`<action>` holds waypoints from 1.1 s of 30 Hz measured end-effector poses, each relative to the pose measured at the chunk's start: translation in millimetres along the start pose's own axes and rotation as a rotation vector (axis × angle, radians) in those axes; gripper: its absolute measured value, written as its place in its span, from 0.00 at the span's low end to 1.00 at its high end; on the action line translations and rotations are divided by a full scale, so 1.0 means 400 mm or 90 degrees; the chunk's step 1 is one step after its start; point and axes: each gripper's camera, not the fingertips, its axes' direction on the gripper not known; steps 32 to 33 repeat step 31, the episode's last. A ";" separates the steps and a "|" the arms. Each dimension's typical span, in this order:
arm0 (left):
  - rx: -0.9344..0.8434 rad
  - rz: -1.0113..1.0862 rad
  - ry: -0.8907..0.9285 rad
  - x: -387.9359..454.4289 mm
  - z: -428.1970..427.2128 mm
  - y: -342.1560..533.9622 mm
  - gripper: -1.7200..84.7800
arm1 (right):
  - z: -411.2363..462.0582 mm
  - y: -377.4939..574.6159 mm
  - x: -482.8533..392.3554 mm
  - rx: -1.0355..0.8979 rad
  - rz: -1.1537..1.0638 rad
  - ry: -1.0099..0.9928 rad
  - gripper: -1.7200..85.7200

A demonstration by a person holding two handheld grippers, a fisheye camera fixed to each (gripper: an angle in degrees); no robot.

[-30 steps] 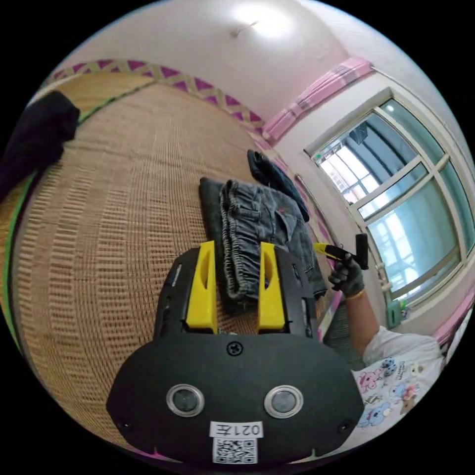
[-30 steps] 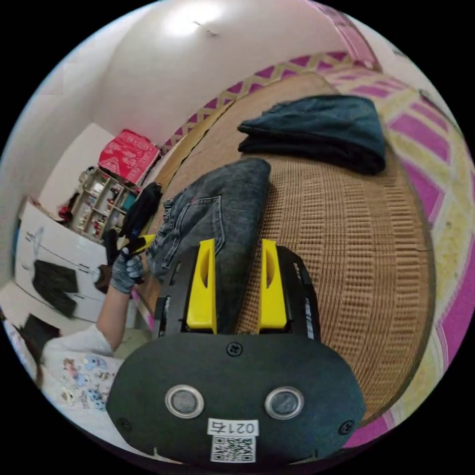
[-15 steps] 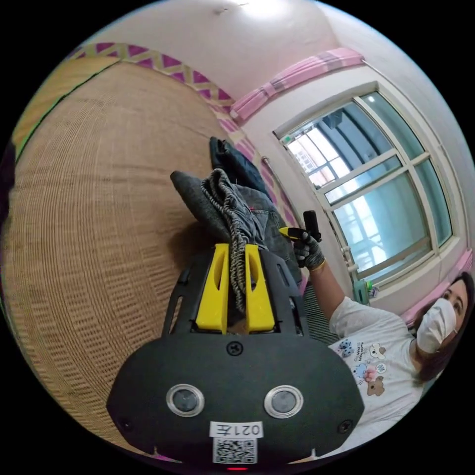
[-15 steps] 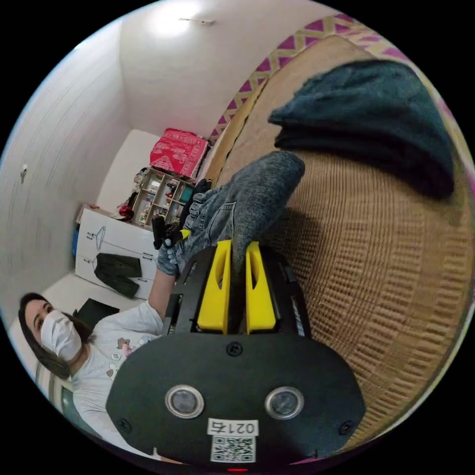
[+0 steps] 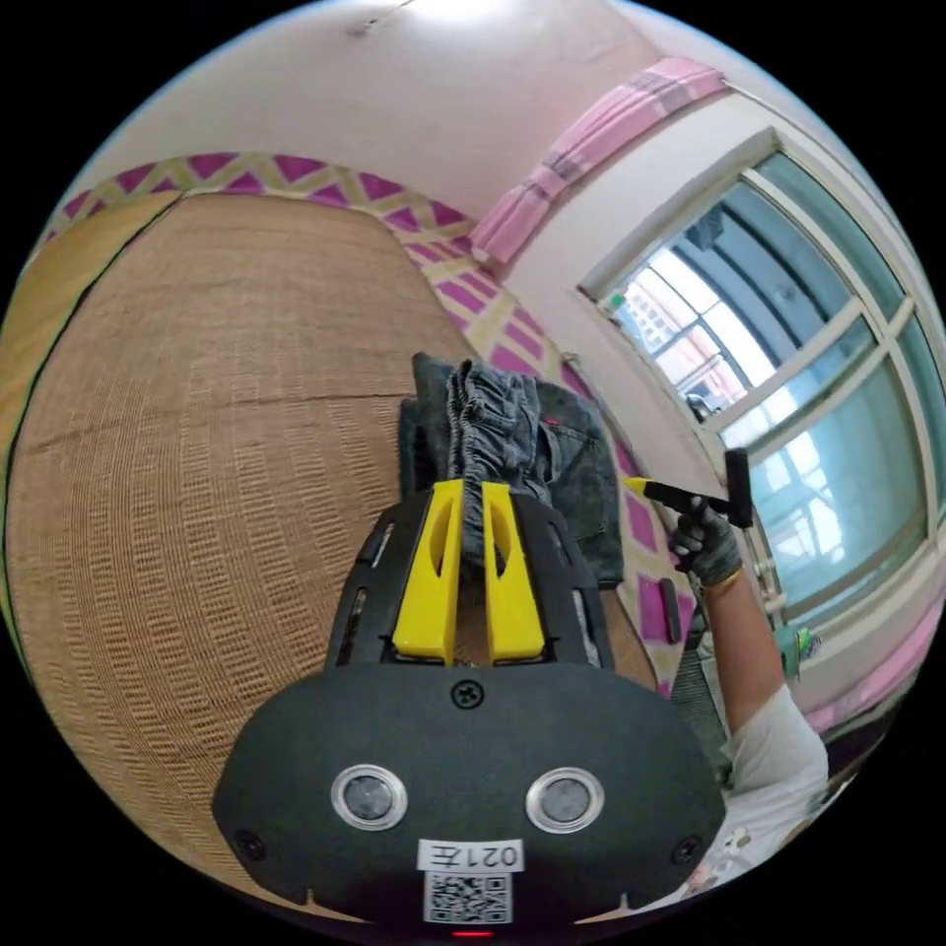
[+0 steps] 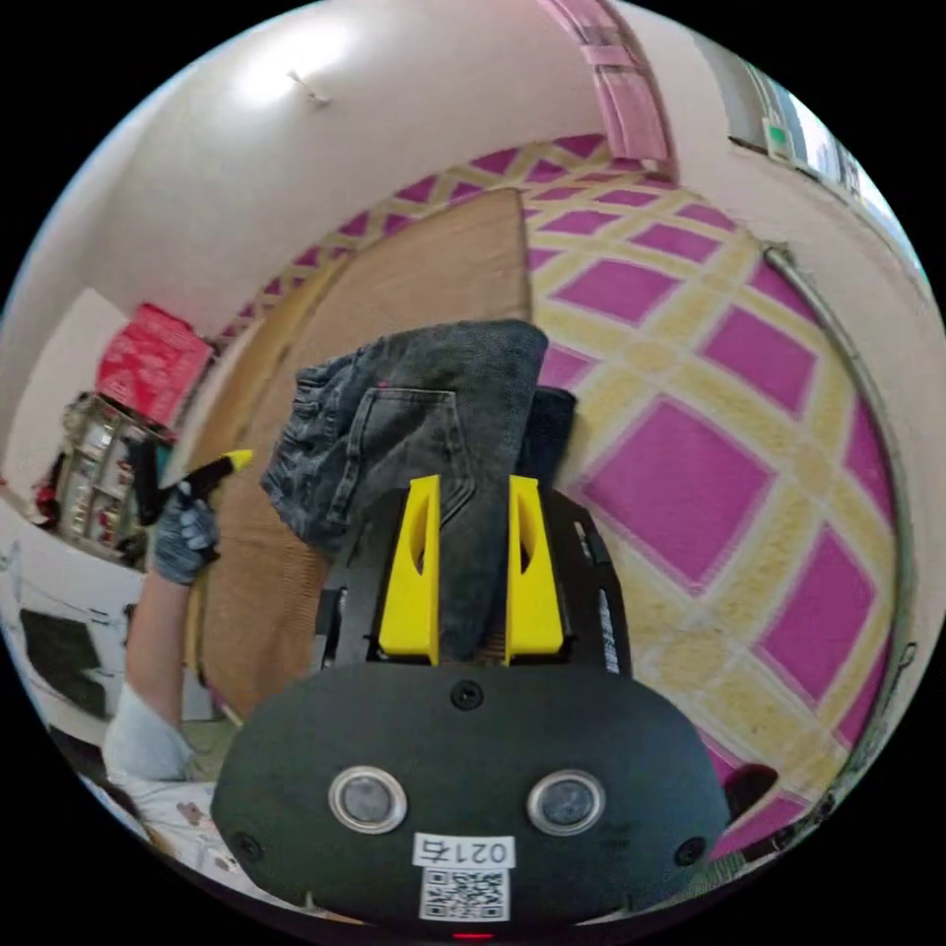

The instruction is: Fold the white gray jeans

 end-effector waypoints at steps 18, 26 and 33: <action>0.127 0.035 -0.243 0.031 -0.542 0.879 0.02 | 0.303 0.514 -1.083 0.053 -0.690 -0.193 0.14; 0.172 -0.118 -0.317 -0.065 -0.791 1.147 0.01 | 0.501 0.610 -1.615 0.099 -0.869 -0.203 0.13; 0.196 -0.157 -0.336 -0.101 -0.880 1.261 0.01 | 0.601 0.705 -1.922 0.128 -0.991 -0.190 0.15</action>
